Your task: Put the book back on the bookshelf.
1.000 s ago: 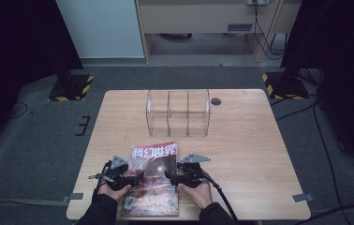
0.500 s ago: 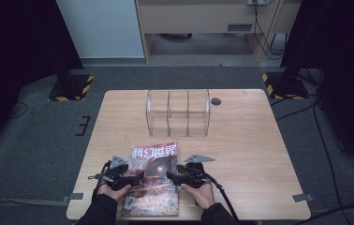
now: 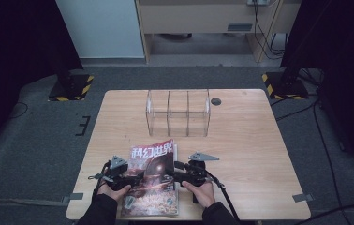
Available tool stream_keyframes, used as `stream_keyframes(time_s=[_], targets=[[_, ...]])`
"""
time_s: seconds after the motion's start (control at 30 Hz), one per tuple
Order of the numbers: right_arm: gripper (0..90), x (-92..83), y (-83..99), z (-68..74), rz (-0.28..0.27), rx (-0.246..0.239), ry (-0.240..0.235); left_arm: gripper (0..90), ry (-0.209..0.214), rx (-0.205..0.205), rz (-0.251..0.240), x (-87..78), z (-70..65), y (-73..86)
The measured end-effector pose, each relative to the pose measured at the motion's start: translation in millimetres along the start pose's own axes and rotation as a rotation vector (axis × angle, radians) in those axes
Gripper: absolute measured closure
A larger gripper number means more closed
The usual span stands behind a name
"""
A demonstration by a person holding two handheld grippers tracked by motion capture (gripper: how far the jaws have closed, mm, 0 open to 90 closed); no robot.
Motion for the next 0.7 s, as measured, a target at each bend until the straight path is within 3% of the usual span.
stream_keyframes(time_s=[0.2, 0.37, 0.53, 0.7], targets=[[36.8, 2.0, 3.6, 1.1, 0.021, -0.023, 0.026, 16.7, 0.003, -0.004, -0.006, 0.4, -0.1, 0.3], [34.9, 3.1, 9.2, 0.5, 0.043, -0.006, 0.049, 16.7, 0.007, -0.017, -0.012, 0.3, 0.3, 0.4], [35.3, 3.7, 17.0, -2.2, 0.111, 0.023, 0.061, 16.7, 0.007, -0.015, -0.014, 0.4, 0.3, 0.6], [34.8, 4.4, 17.3, -1.7, 0.116, 0.029, 0.067, 16.5, 0.006, -0.024, -0.012, 0.3, 0.0, 0.4]])
Point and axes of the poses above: each handheld gripper's, and its own axes: x roughly forward along the jaws, y roughly out of its underside, z roughly to its left, the point moved 2 cm from there along x, roughly forward along the jaws, and after that the axes turned 11 degrees about -x, right-handed, at the moved point
